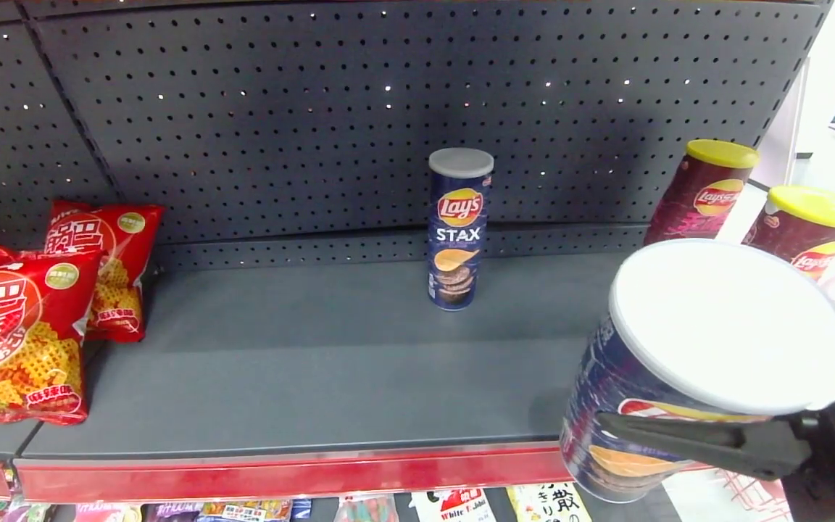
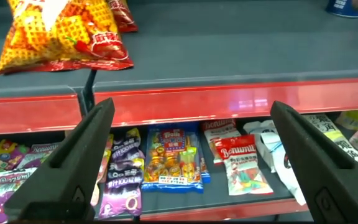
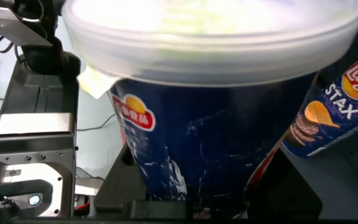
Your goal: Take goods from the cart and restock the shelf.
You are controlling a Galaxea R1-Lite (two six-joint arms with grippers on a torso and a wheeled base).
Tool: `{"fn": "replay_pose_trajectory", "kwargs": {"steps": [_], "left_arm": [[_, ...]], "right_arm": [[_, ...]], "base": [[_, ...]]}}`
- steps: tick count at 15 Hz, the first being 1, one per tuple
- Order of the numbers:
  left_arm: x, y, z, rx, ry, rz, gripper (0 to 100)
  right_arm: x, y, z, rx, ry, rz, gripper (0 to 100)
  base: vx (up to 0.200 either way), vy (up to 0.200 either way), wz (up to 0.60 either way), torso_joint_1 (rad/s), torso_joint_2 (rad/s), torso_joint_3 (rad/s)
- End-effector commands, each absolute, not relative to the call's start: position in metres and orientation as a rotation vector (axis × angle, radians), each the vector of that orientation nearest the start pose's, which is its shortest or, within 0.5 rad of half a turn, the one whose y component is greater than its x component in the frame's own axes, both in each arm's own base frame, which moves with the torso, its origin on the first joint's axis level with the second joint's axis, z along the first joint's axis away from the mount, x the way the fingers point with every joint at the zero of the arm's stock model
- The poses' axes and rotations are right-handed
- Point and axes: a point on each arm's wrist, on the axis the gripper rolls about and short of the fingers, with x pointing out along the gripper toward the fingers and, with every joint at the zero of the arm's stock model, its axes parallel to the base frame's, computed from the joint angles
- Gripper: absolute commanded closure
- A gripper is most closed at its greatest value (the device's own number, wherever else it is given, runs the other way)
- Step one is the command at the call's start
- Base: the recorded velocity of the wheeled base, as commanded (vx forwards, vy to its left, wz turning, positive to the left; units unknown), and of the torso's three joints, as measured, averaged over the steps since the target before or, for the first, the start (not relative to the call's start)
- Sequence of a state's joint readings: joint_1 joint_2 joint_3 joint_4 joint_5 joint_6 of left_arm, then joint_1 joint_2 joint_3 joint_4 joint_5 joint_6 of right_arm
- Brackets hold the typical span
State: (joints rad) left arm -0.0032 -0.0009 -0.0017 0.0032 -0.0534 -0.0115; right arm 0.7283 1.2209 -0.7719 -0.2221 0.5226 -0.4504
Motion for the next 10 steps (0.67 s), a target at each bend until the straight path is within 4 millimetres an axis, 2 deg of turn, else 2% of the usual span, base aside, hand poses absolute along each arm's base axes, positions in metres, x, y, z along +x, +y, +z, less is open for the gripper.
{"fn": "replay_pose_trajectory", "kwargs": {"steps": [1,10], "left_arm": [[-0.023,-0.0011,0.0756,-0.012,0.002,-0.057,0],[-0.0229,-0.0011,0.0761,-0.015,0.002,-0.055,0]], "right_arm": [[0.1295,0.1307,0.2496,-0.414,-0.037,1.28,100],[0.1288,0.128,0.2526,-0.411,-0.052,1.262,100]], "base": [[0.0,0.0,0.0,0.0,0.0,0.0],[0.0,0.0,0.0,0.0,0.0,0.0]]}}
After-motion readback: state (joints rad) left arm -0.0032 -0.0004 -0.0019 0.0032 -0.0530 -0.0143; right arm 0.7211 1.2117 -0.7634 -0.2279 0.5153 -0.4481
